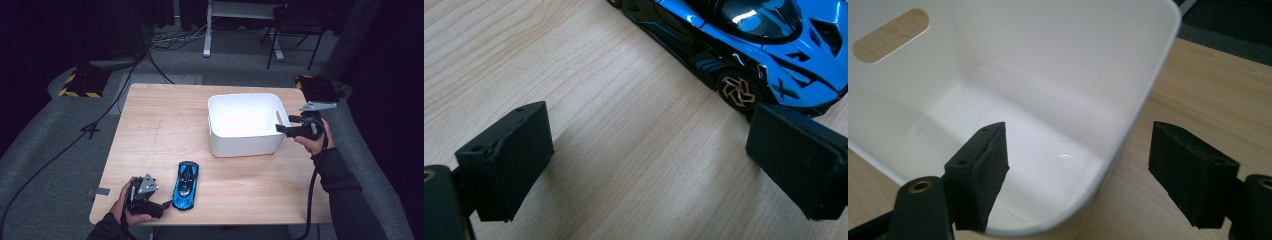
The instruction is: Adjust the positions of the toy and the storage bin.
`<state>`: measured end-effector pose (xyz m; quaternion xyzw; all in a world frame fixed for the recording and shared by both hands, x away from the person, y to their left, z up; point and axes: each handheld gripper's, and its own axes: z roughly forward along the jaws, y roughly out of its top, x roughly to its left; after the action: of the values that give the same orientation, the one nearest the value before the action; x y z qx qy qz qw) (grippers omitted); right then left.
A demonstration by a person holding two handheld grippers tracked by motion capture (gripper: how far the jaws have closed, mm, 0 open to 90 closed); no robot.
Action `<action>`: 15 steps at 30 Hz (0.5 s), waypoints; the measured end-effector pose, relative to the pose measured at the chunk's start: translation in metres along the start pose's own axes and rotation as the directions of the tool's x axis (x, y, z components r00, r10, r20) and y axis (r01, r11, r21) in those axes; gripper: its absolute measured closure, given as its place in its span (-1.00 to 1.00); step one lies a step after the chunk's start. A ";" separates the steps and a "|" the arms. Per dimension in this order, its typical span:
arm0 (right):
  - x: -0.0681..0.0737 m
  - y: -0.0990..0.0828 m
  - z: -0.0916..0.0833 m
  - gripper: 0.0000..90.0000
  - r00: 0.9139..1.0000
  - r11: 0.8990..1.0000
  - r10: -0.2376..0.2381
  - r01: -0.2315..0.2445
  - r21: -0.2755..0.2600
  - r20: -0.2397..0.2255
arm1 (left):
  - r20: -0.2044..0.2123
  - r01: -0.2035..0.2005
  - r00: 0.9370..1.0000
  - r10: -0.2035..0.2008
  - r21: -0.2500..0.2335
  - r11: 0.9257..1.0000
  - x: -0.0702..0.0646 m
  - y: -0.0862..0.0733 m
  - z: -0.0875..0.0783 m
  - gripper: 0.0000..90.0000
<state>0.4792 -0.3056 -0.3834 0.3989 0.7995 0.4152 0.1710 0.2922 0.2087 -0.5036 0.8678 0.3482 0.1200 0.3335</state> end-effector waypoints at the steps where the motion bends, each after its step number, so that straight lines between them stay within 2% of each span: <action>1: 0.002 0.000 0.002 -0.47 1.000 0.999 -0.026 0.026 0.019 -0.008 | 0.004 0.007 1.000 -0.007 0.000 1.000 0.000 0.000 0.001 -0.89; 2: 0.011 0.003 0.009 -0.67 0.999 0.998 -0.042 0.042 0.056 0.002 | 0.003 0.013 1.000 -0.013 0.001 1.000 -0.001 0.001 0.001 -0.89; 3: 0.011 0.003 0.009 -0.67 0.999 0.998 -0.042 0.042 0.056 0.002 | 0.003 0.013 1.000 -0.013 0.001 1.000 -0.001 0.001 0.001 -0.89; 4: 0.016 0.005 0.012 -0.71 0.999 0.997 -0.050 0.048 0.068 0.021 | 0.004 0.009 1.000 -0.009 0.002 1.000 -0.001 0.001 0.001 -0.89; 11: 0.025 0.008 0.021 -0.67 0.997 0.996 -0.045 0.039 0.078 0.065 | -0.001 0.004 1.000 -0.004 0.000 1.000 -0.002 0.004 0.004 -0.90; 12: 0.030 0.008 0.025 -0.67 0.996 0.995 -0.044 0.037 0.091 0.084 | 0.003 0.001 1.000 -0.001 0.003 1.000 -0.003 0.005 0.005 -0.90; 15: 0.033 0.009 0.028 -0.67 0.995 0.995 -0.049 0.042 0.086 0.082 | 0.010 0.008 1.000 -0.008 0.011 1.000 -0.004 0.007 0.007 -0.93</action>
<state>0.4803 -0.2619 -0.3914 0.4045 0.8174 0.3597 0.1970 0.2959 0.1989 -0.5040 0.8689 0.3507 0.1123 0.3309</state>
